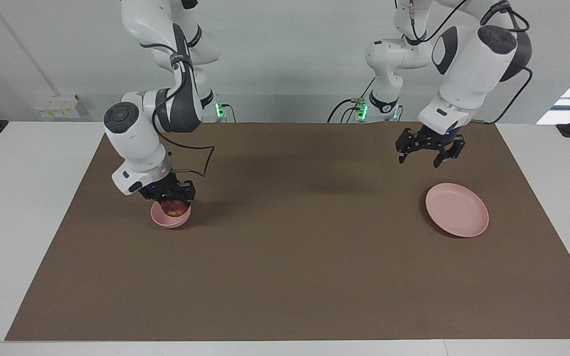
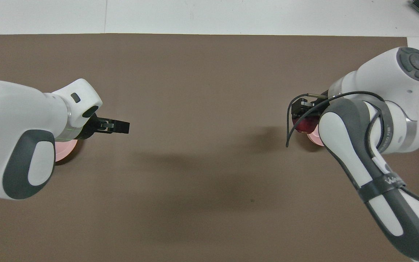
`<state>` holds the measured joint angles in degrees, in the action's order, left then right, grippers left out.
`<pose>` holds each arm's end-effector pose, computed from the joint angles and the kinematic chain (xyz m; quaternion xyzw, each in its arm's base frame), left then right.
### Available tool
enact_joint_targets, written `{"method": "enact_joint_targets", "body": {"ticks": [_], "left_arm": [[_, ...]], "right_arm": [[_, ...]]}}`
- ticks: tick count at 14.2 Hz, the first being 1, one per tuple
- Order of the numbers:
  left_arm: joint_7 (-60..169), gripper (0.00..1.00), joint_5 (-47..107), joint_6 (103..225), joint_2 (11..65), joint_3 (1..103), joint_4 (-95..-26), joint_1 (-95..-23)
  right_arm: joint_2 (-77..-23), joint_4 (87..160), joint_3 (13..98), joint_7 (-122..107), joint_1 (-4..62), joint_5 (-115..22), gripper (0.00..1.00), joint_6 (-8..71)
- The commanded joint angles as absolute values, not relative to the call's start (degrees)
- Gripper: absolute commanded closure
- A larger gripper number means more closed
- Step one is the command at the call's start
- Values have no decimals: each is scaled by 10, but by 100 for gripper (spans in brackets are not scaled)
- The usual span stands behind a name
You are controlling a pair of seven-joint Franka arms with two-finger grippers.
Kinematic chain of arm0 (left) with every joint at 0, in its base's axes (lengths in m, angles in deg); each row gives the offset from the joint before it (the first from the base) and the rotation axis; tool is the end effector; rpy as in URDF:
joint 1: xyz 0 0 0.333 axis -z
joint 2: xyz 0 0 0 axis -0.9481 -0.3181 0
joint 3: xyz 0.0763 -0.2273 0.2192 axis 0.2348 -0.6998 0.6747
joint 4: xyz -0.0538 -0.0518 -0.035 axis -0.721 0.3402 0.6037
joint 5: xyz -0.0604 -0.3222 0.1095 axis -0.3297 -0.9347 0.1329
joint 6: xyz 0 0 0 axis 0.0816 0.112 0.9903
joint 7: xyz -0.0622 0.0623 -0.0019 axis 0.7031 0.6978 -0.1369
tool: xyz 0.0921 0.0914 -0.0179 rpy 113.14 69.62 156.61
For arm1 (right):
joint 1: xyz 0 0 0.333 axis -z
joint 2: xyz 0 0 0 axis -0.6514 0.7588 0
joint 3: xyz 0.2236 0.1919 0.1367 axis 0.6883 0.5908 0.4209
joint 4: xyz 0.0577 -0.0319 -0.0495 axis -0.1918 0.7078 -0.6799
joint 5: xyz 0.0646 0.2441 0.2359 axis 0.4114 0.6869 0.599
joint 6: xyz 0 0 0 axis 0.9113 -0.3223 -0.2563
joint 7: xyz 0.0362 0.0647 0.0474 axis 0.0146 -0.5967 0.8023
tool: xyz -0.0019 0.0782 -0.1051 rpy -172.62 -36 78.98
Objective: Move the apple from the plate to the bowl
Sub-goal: 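Lower the apple into the pink bowl with the right gripper and release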
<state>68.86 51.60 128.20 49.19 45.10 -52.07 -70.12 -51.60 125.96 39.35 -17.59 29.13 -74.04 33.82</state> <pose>0.5035 -0.1061 0.5664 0.9957 -0.0828 0.0317 0.0280 0.5747 0.0318 0.4049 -1.0000 0.0085 0.0010 0.0022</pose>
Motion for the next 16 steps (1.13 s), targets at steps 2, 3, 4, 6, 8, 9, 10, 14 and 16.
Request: {"method": "enact_joint_targets", "body": {"ticks": [2,3,4,6,8,9,10,14,16], "left_arm": [[697,0,533,1176,486,445,-421,-736],[700,0,536,1158,487,445,-403,-742],[705,0,542,1137,485,446,-384,-743],[708,0,543,1113,486,448,-374,-743],[709,0,542,1087,487,451,-367,-743],[711,0,542,1077,485,454,-354,-743],[712,0,542,1074,485,456,-348,-742],[745,0,537,1073,485,537,-348,-684],[749,0,535,1078,490,559,-349,-659]], "right_arm": [[-497,1267,401,-138,319,-756,100,383],[-493,1265,401,-140,319,-756,100,384],[-493,1265,401,-142,319,-756,100,389],[-489,1267,402,-143,318,-756,100,390],[-489,1270,402,-144,316,-755,100,389],[-489,1274,402,-148,314,-754,100,389],[-490,1277,402,-149,312,-754,100,390],[-490,1282,402,-152,310,-752,100,391],[-486,1283,402,-153,310,-751,100,391]]}}
